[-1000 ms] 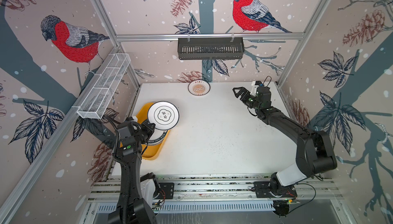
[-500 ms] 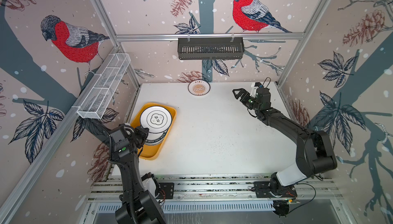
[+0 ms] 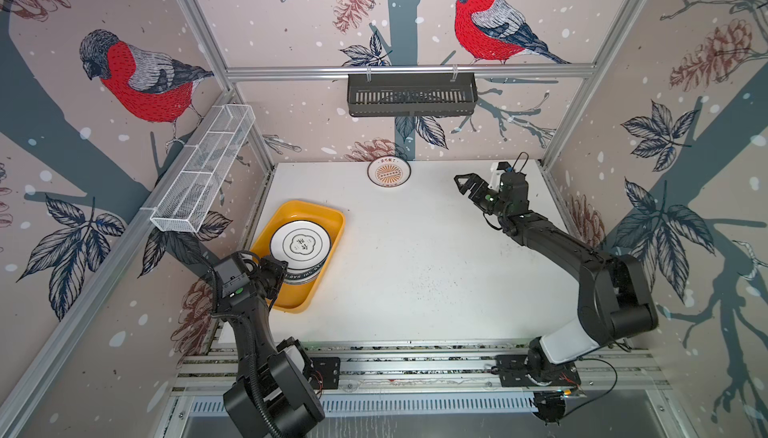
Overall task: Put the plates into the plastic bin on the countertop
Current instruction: 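Lower the cloud-pattern plate onto the stack in the yellow bin with the left gripper, then open the left gripper and raise it while the right gripper moves toward the sunburst plate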
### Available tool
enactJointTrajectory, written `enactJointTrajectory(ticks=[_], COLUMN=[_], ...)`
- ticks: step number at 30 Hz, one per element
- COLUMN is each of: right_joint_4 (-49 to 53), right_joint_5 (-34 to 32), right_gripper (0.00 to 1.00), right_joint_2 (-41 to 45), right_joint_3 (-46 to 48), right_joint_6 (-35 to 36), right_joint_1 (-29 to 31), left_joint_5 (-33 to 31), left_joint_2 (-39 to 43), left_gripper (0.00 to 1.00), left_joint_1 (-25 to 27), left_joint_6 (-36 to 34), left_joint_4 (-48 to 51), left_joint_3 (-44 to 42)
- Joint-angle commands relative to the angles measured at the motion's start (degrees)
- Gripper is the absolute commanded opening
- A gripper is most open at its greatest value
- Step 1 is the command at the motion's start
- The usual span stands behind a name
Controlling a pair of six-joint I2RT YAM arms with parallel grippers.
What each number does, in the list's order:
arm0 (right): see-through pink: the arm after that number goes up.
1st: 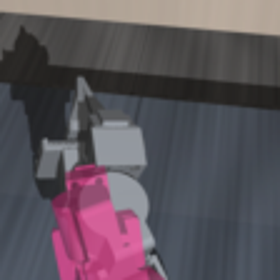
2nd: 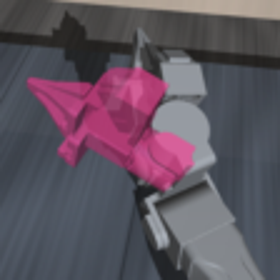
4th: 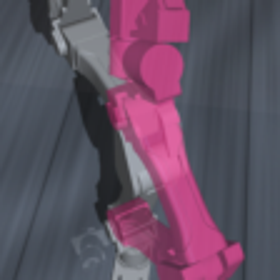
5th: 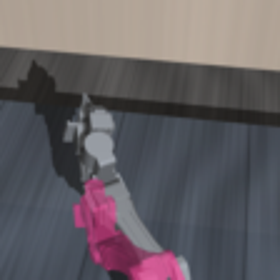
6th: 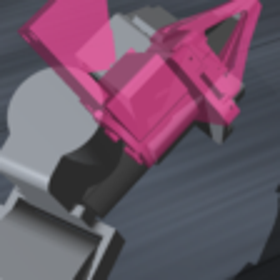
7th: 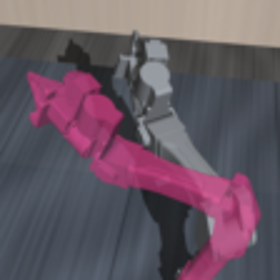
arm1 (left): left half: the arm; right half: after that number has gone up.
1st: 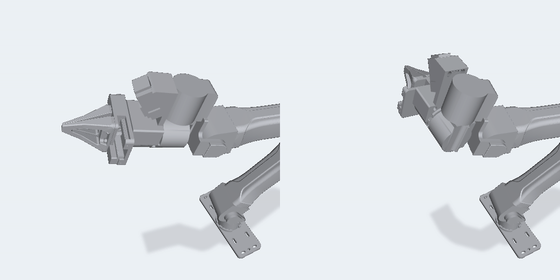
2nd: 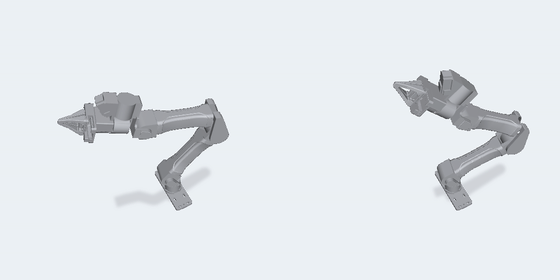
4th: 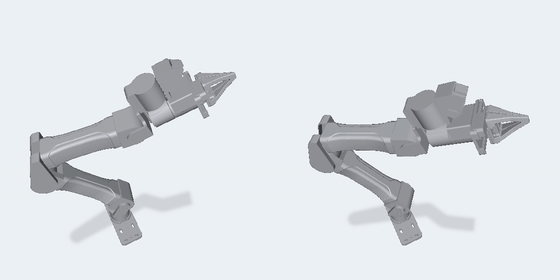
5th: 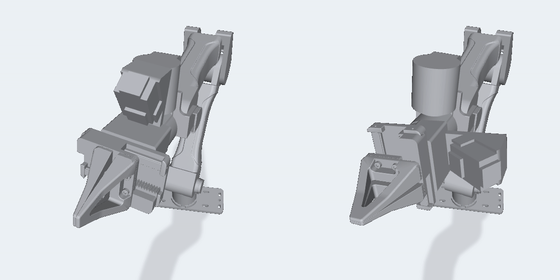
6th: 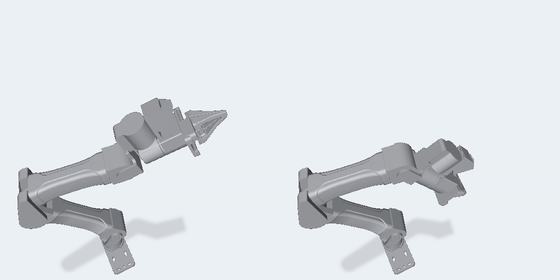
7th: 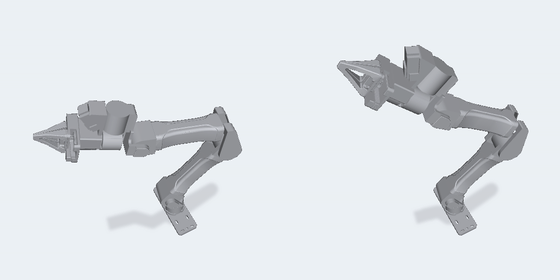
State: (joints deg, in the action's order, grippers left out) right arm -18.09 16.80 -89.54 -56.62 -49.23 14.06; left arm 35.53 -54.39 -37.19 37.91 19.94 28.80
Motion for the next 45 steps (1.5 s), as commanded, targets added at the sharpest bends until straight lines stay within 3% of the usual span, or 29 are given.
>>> enactJointTrajectory(ticks=[1,13,16,18,26,38,45], right_joint_4=[-1.4,-1.4,-1.5,-1.6,-1.6,-1.6,-1.4], right_joint_5=[0.4,0.4,0.4,0.4,0.6,1.0,0.9], right_gripper=[0.99,0.99,0.99,0.99,0.99,0.99,1.0], right_joint_2=[0.4,0.2,-0.1,-0.3,-0.8,-1.4,-4.2], right_joint_3=[0.1,0.0,-0.1,-0.1,-0.1,-0.7,-2.5], right_joint_6=[0.1,-0.1,-0.2,-0.2,-0.3,-0.3,-0.9], right_joint_1=[0.0,0.2,0.2,0.2,0.4,0.9,2.7], left_joint_5=[0.8,-0.5,-0.4,-0.5,-1.8,-3.4,-1.7], left_joint_2=[-0.6,-1.0,-1.6,-1.9,-1.7,1.1,1.9], left_gripper=[0.0,0.0,0.08,0.19,0.26,0.81,0.94], left_joint_1=[-0.2,-0.9,-0.8,-0.9,-0.9,-1.0,-1.0], left_joint_6=[-1.0,-1.6,-1.5,-1.5,-1.3,-1.4,-3.1], left_joint_4=[-1.4,-0.8,-0.9,-1.1,-0.8,0.2,1.4], left_joint_3=[-0.2,-0.9,-1.2,-1.5,-1.4,-0.9,1.5])
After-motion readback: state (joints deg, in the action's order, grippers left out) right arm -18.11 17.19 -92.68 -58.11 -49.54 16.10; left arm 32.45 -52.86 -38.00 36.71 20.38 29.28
